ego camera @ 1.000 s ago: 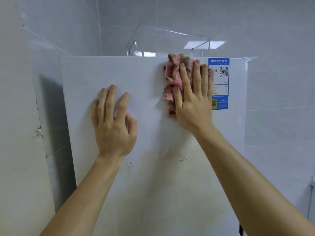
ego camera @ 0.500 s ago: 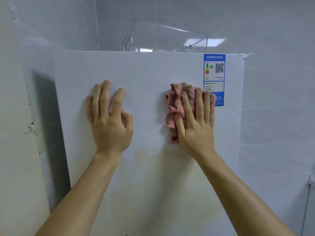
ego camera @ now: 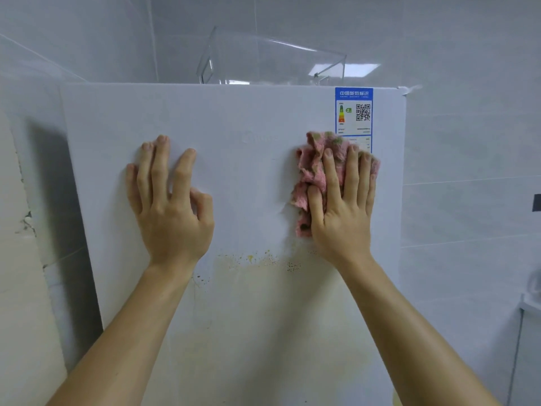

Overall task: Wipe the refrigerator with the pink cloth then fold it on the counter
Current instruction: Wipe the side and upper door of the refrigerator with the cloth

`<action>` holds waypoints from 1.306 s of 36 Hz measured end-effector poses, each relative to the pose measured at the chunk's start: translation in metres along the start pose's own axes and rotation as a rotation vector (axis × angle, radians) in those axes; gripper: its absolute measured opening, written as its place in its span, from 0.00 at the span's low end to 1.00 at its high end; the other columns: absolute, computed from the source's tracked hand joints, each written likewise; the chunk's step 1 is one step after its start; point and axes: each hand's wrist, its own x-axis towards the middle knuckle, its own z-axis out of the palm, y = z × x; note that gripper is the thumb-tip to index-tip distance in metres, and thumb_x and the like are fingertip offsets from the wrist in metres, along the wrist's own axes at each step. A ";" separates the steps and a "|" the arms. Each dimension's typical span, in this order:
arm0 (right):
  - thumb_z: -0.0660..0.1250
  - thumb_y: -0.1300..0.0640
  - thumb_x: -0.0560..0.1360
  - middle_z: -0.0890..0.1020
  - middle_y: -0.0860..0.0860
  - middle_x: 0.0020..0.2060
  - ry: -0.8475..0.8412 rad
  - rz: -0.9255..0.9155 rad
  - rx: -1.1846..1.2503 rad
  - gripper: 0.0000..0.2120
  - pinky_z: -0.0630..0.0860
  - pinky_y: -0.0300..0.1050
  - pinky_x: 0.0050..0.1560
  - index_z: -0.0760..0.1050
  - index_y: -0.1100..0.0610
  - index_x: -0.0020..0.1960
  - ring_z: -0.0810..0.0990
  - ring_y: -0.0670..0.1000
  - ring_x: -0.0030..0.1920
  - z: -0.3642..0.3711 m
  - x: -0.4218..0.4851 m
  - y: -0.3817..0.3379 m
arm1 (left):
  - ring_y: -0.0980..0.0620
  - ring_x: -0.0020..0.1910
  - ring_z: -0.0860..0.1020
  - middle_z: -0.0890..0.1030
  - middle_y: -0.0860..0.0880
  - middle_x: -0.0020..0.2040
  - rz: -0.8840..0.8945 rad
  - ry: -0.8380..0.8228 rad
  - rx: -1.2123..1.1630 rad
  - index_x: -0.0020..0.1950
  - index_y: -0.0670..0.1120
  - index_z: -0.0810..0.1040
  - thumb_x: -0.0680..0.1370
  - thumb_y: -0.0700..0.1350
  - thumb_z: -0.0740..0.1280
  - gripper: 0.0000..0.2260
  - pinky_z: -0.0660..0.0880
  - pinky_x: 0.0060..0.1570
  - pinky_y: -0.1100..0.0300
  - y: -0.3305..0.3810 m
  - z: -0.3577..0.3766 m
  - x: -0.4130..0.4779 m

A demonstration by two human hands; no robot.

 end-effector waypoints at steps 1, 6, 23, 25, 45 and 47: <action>0.56 0.46 0.86 0.56 0.59 0.84 -0.010 -0.008 -0.002 0.28 0.51 0.67 0.82 0.61 0.52 0.84 0.51 0.63 0.84 -0.001 -0.008 0.004 | 0.37 0.80 0.66 0.71 0.39 0.79 0.000 0.000 0.004 0.73 0.43 0.77 0.77 0.34 0.63 0.24 0.57 0.81 0.39 0.000 0.000 0.000; 0.55 0.44 0.85 0.52 0.57 0.85 -0.064 -0.025 0.005 0.29 0.45 0.63 0.84 0.57 0.49 0.85 0.47 0.61 0.85 -0.008 0.001 0.012 | 0.37 0.80 0.65 0.70 0.39 0.79 0.005 -0.016 0.002 0.74 0.43 0.77 0.77 0.36 0.63 0.24 0.57 0.81 0.37 -0.001 -0.001 0.000; 0.52 0.44 0.86 0.52 0.60 0.85 -0.018 0.255 0.028 0.29 0.44 0.66 0.83 0.55 0.51 0.85 0.46 0.63 0.84 -0.012 -0.006 0.037 | 0.37 0.80 0.65 0.70 0.39 0.79 0.020 -0.023 0.000 0.74 0.44 0.76 0.78 0.41 0.64 0.23 0.57 0.80 0.37 -0.003 -0.001 -0.001; 0.51 0.43 0.85 0.49 0.59 0.85 -0.051 0.334 0.045 0.30 0.42 0.64 0.83 0.53 0.50 0.85 0.43 0.63 0.84 -0.010 -0.029 0.031 | 0.37 0.80 0.65 0.70 0.39 0.79 0.015 -0.020 -0.001 0.74 0.44 0.76 0.78 0.40 0.64 0.23 0.57 0.80 0.37 -0.002 0.000 0.000; 0.50 0.42 0.86 0.49 0.58 0.85 -0.043 0.376 0.045 0.30 0.37 0.47 0.83 0.53 0.48 0.85 0.47 0.62 0.85 -0.018 -0.009 0.046 | 0.39 0.81 0.64 0.68 0.41 0.80 -0.022 -0.053 -0.063 0.74 0.45 0.76 0.78 0.41 0.65 0.23 0.55 0.81 0.39 -0.001 -0.005 0.001; 0.52 0.43 0.85 0.49 0.57 0.85 -0.076 0.384 0.048 0.30 0.38 0.51 0.83 0.51 0.47 0.86 0.44 0.62 0.85 -0.018 -0.038 0.039 | 0.39 0.81 0.63 0.68 0.41 0.80 -0.023 -0.050 -0.062 0.74 0.45 0.76 0.78 0.41 0.65 0.23 0.55 0.81 0.39 -0.001 -0.004 0.001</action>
